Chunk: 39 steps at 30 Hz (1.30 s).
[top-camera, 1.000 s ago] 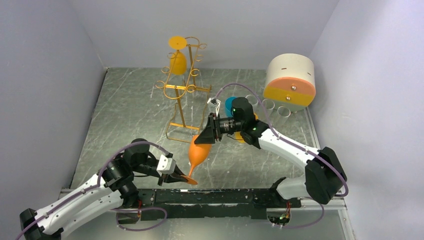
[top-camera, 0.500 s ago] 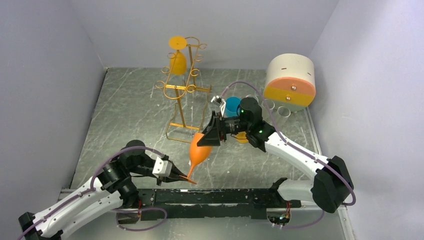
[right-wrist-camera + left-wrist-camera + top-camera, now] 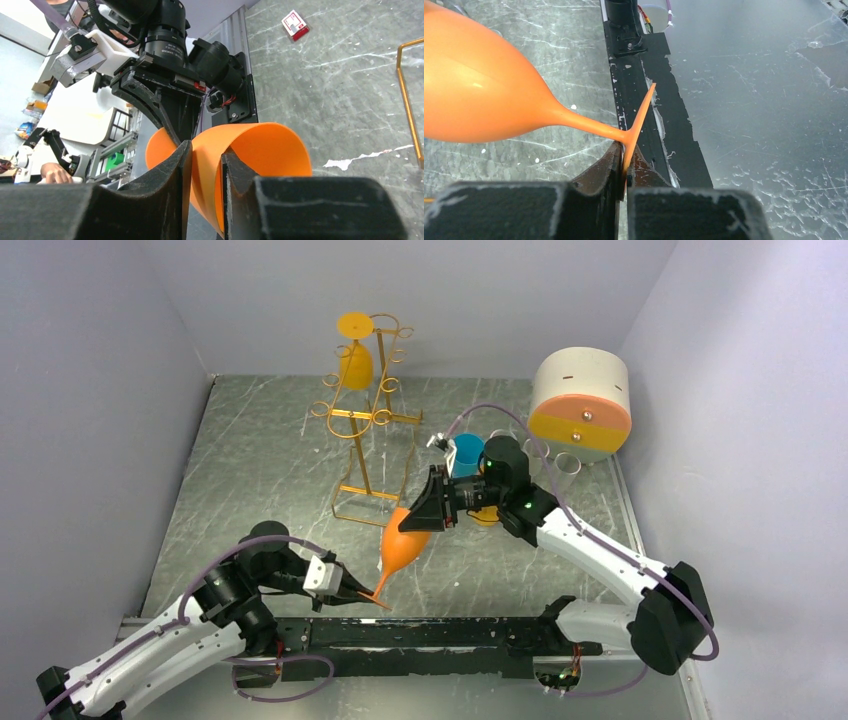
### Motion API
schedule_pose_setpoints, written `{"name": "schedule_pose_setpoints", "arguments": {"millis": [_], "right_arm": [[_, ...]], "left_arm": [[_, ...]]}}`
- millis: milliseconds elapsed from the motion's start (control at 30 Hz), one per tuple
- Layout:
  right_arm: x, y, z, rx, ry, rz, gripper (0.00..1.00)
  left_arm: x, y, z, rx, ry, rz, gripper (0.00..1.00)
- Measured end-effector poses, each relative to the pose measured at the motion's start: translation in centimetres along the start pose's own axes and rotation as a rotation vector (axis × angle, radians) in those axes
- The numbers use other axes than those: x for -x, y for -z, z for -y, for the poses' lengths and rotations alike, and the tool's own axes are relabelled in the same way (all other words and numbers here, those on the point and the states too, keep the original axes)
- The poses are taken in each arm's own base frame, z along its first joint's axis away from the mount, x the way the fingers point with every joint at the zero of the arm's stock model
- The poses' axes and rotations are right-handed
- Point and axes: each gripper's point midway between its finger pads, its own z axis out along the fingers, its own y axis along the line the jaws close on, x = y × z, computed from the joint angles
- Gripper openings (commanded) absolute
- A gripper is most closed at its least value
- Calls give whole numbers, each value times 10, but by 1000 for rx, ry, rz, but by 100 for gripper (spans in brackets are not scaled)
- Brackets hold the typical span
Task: Take the wine glass off the wine glass rack
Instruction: Place the wine glass at the center of the board.
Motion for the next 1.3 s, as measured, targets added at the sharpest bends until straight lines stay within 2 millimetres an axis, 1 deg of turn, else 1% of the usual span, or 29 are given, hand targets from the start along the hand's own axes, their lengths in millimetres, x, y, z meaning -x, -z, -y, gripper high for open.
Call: {"name": "schedule_pose_setpoints", "arguments": {"millis": [67, 133, 167, 200, 267, 367, 433, 500, 633, 700, 833, 867, 933, 1033, 1100, 1200, 1300], "right_arm": [[0, 2, -3, -1, -1, 0, 24], [0, 3, -3, -4, 0, 0, 43], [-1, 3, -3, -8, 0, 0, 49], [-2, 3, -2, -12, -1, -3, 53], [-4, 3, -1, -15, -5, -10, 59], [-5, 3, 2, -27, -8, -14, 61], [-5, 4, 8, -60, -24, -7, 63], [-2, 8, 19, -112, -45, 14, 64], [9, 21, 46, -221, -106, 72, 64], [10, 24, 53, -229, -132, 80, 64], [6, 19, 58, -199, -187, 59, 65], [6, 18, 57, -184, -195, 55, 65], [7, 14, 51, -144, -196, 50, 61], [8, 8, 42, -77, -186, 35, 50], [3, 2, 37, -36, -183, 5, 43], [-2, -4, 39, -19, -188, -37, 33], [-4, -5, 42, -26, -193, -58, 25]], "left_arm": [[-1, 0, 0, 0, -4, -3, 7], [-1, 0, 0, 0, -8, -3, 7], [-1, 0, 0, 0, -8, -3, 7], [-1, 0, 0, 0, -10, -2, 7], [-1, 0, -1, 5, -7, -4, 7], [-2, 0, -3, 14, -6, -7, 7], [-2, 1, -3, 17, -4, -9, 7], [-3, 1, -4, 20, -3, -11, 7], [-4, 1, -5, 24, 3, -15, 7], [-4, 1, -5, 24, 5, -16, 7], [-5, 0, -5, 23, 7, -18, 7], [-6, 0, -6, 23, 10, -21, 7], [-8, -1, -6, 20, 20, -30, 7], [-10, -1, -6, 18, 29, -38, 7], [-10, -1, -5, 15, 30, -37, 7], [-10, 0, -3, 10, 31, -37, 7], [-10, 1, -3, 13, 26, -34, 8]]}}
